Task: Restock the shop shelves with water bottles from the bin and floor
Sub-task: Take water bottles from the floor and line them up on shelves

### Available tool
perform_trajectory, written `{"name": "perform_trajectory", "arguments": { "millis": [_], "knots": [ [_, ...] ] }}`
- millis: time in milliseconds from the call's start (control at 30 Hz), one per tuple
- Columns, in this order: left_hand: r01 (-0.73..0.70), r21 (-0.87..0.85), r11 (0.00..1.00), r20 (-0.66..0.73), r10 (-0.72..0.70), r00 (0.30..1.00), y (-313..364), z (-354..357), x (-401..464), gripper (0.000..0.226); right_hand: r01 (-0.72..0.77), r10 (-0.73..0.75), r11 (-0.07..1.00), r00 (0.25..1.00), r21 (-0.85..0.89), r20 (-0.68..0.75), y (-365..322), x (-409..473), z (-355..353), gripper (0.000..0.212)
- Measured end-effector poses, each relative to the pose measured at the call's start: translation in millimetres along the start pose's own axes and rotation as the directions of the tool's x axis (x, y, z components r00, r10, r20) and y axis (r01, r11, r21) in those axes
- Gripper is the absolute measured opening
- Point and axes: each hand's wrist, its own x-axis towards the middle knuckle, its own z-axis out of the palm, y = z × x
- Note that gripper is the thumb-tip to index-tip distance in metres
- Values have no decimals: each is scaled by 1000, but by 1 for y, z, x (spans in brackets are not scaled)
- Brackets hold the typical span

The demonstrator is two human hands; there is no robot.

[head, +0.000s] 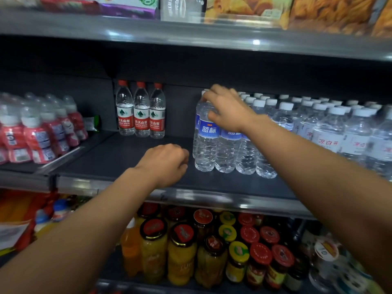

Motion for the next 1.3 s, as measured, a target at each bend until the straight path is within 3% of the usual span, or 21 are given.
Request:
{"name": "perform_trajectory", "arguments": {
  "millis": [267,400,567,800,1067,1300],
  "knots": [
    [45,-31,999,81,-42,996,28,4,-67,20,2,-45,966,986,258,163,-72,-98,13,31],
    [52,-57,997,164,-42,986,41,26,-111,7,-34,-54,940,968,340,246,-108,-157,26,32],
    [73,-76,994,264,-51,963,59,65,-165,17,-115,-27,895,951,432,308,-145,-229,43,35],
    [151,-155,976,429,-71,900,82,135,-232,22,-218,-27,882,862,418,506,-192,-315,88,30],
    [229,-218,949,632,-42,774,112,213,-270,27,-420,-2,816,686,398,727,-216,-388,141,48],
    [221,-214,951,728,5,685,124,268,-273,24,-483,46,812,613,327,789,-206,-396,188,53]
  ]
}}
